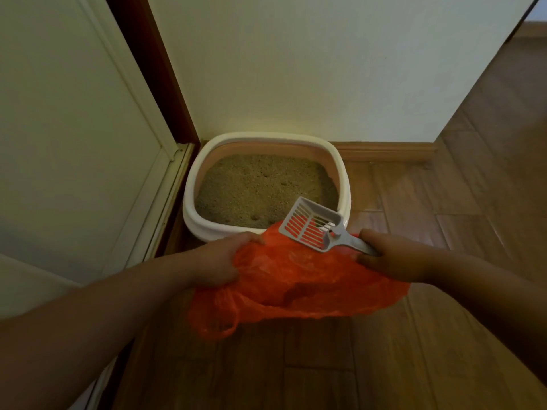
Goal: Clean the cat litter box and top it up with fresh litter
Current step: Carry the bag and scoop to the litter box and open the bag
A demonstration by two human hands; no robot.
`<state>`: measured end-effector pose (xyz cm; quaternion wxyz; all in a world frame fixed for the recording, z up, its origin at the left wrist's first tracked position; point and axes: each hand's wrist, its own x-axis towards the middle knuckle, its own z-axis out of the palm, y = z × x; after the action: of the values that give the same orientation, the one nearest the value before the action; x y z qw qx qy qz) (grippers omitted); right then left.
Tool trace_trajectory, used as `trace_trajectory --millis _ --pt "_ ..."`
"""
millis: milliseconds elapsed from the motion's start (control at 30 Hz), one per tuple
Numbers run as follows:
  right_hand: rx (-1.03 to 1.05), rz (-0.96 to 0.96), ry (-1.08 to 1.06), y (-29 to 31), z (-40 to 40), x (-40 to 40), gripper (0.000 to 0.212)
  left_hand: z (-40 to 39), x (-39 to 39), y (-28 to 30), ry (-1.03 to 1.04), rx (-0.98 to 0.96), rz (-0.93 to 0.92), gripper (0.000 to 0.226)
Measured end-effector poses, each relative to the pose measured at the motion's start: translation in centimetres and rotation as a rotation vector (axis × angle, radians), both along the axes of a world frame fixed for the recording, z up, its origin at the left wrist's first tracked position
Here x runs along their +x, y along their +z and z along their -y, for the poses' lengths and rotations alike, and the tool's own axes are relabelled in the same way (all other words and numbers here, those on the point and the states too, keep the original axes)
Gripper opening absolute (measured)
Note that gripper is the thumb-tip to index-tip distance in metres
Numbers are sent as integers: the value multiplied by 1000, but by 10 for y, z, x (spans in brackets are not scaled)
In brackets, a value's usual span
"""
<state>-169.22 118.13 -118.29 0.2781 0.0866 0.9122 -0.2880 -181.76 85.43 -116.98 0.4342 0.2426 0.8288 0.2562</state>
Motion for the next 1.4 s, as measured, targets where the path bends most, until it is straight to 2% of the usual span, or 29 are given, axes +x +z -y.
trace_trajectory --millis 133,233,300,367,467,533,600,667,733,767,867,933,1000,1100,1200,1300,1400 --pt "-77 59 -42 -5 -2 0 45 11 -4 -13 -73 14 -164 56" --pt "-131 61 -38 -11 -4 -1 51 20 -7 -21 -108 53 -111 56" --pt "-144 36 -33 -14 -6 -2 49 19 -6 -23 -111 124 -48 43" --pt "-139 16 -23 -16 -10 -1 44 14 -5 -25 -21 223 67 30" --pt "-98 43 -19 -17 -17 2 32 5 -7 -25 181 363 346 32" --pt "-61 52 -18 -17 -21 4 21 4 -9 -26 321 406 505 25" --pt "-32 62 -14 -15 -22 5 12 4 -8 -25 395 321 634 21" --pt "-71 70 -18 -13 -18 4 9 5 -3 -23 238 183 682 27" --pt "-163 54 -35 -11 -12 4 12 3 4 -24 78 97 675 33" --pt "-207 39 -39 -11 -8 4 15 1 8 -27 62 85 651 32" --pt "-254 1 -20 -14 1 3 24 -2 13 -38 204 175 421 22" --pt "-261 -15 -36 -20 5 3 27 4 7 -42 189 226 256 30" --pt "-224 -23 -37 -26 7 5 30 12 0 -44 54 236 114 52" --pt "-222 -12 -36 -32 15 9 33 20 -7 -50 -153 95 -110 102" --pt "-333 -13 -59 -36 26 11 30 25 -8 -60 -205 -13 -158 141" --pt "-449 57 -96 -40 38 12 31 25 -6 -62 -186 35 -127 149" --pt "-485 143 -99 -45 43 15 34 25 -8 -58 -105 160 -108 143"
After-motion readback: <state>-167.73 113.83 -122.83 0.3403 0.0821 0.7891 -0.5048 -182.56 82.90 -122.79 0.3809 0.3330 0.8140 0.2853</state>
